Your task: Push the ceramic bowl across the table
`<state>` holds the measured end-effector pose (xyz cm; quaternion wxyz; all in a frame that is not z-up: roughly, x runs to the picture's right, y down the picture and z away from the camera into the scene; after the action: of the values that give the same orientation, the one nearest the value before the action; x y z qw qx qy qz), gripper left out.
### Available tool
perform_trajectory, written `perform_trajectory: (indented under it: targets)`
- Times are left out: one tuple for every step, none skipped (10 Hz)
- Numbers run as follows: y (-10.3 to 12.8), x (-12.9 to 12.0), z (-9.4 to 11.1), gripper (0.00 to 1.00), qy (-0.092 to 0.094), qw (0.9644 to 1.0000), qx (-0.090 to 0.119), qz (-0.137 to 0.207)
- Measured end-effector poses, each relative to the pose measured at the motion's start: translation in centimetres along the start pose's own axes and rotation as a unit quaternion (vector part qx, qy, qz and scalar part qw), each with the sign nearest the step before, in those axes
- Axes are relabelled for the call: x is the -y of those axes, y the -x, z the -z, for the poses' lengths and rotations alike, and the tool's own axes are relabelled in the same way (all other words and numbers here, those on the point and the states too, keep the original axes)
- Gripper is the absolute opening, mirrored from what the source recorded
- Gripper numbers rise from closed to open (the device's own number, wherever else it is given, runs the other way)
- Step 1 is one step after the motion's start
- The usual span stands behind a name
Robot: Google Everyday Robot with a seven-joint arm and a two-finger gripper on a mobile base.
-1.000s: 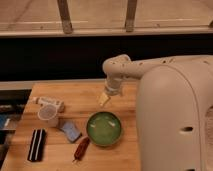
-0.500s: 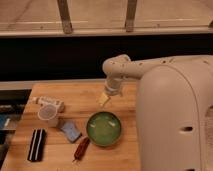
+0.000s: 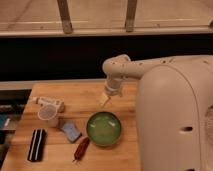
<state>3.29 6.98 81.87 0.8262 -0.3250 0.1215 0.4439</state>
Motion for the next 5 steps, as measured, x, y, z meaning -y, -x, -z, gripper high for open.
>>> perform_trajectory:
  targets:
    - [0.1,0.1,0.1,0.47,-0.002,1.0,0.0,0.0]
    - [0.2,0.3,0.4,0.37,-0.011,0.9999,0.002,0.0]
    - [0.4,0.9,0.9,0.28,-0.026,0.9996,0.004,-0.003]
    - [0.7,1.8,1.1,0.19,-0.039,0.9992,0.002,-0.008]
    - [0.6,2.8,0.8,0.08,-0.052,0.9985,-0.006,-0.016]
